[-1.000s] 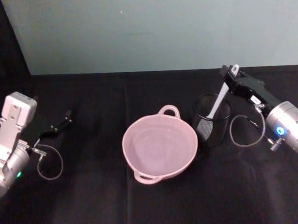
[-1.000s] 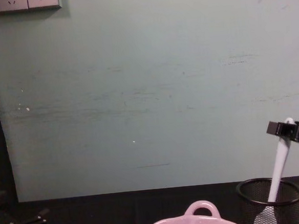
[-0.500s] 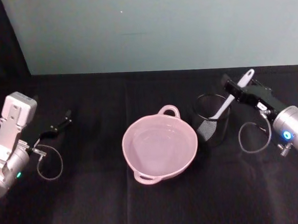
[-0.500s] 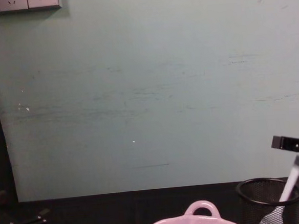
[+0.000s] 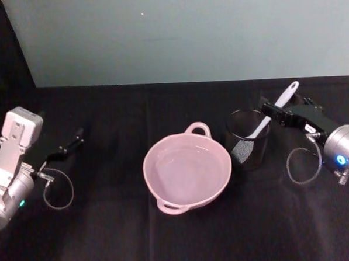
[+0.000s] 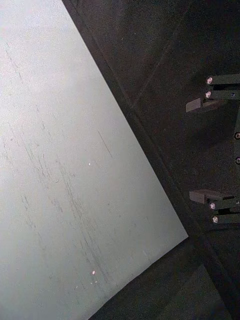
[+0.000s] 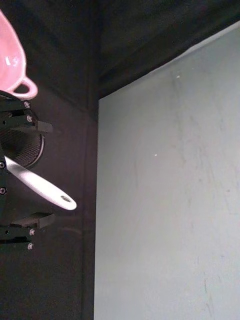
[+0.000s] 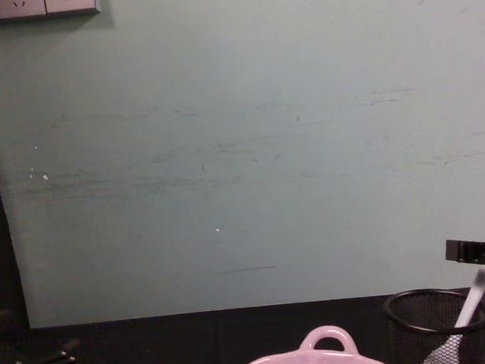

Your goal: Use the one hand to pick up the spoon and stir the clear water in the bowl.

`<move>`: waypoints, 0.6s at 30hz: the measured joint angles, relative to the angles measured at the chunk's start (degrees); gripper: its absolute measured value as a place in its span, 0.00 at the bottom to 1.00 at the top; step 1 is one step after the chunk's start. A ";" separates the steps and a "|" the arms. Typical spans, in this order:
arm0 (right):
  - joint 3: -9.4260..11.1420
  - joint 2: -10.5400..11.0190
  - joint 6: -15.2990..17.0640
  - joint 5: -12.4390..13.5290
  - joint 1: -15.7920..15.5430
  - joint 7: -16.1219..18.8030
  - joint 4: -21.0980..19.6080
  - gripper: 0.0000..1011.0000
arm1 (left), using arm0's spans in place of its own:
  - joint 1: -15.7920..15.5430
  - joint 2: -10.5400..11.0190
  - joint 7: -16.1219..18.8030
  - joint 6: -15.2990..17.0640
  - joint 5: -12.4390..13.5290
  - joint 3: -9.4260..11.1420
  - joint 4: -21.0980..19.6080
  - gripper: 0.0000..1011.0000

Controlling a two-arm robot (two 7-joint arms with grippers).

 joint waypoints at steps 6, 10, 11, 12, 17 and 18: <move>0.54 3.61 5.59 -2.05 -2.92 -2.23 -7.81 0.99 | 0.00 0.00 0.00 0.00 0.00 0.00 0.00 1.00; 2.03 6.06 7.89 -2.76 -5.78 -2.71 -13.75 0.99 | 0.00 0.00 0.00 0.00 0.00 0.00 0.00 1.00; 2.37 6.54 8.28 -2.89 -6.35 -2.84 -14.91 0.99 | 0.00 0.00 0.00 0.00 0.00 0.00 0.00 1.00; 3.09 7.58 9.21 -3.22 -7.51 -3.04 -17.14 0.99 | 0.00 0.00 0.00 0.00 0.00 0.00 0.00 1.00; 4.68 10.06 10.54 -4.94 -10.47 -3.12 -20.69 0.99 | 0.00 0.00 0.00 0.00 0.00 0.00 0.00 1.00; 4.80 10.33 10.32 -5.31 -10.92 -3.07 -20.72 0.99 | 0.00 0.00 0.00 0.00 0.00 0.00 0.00 1.00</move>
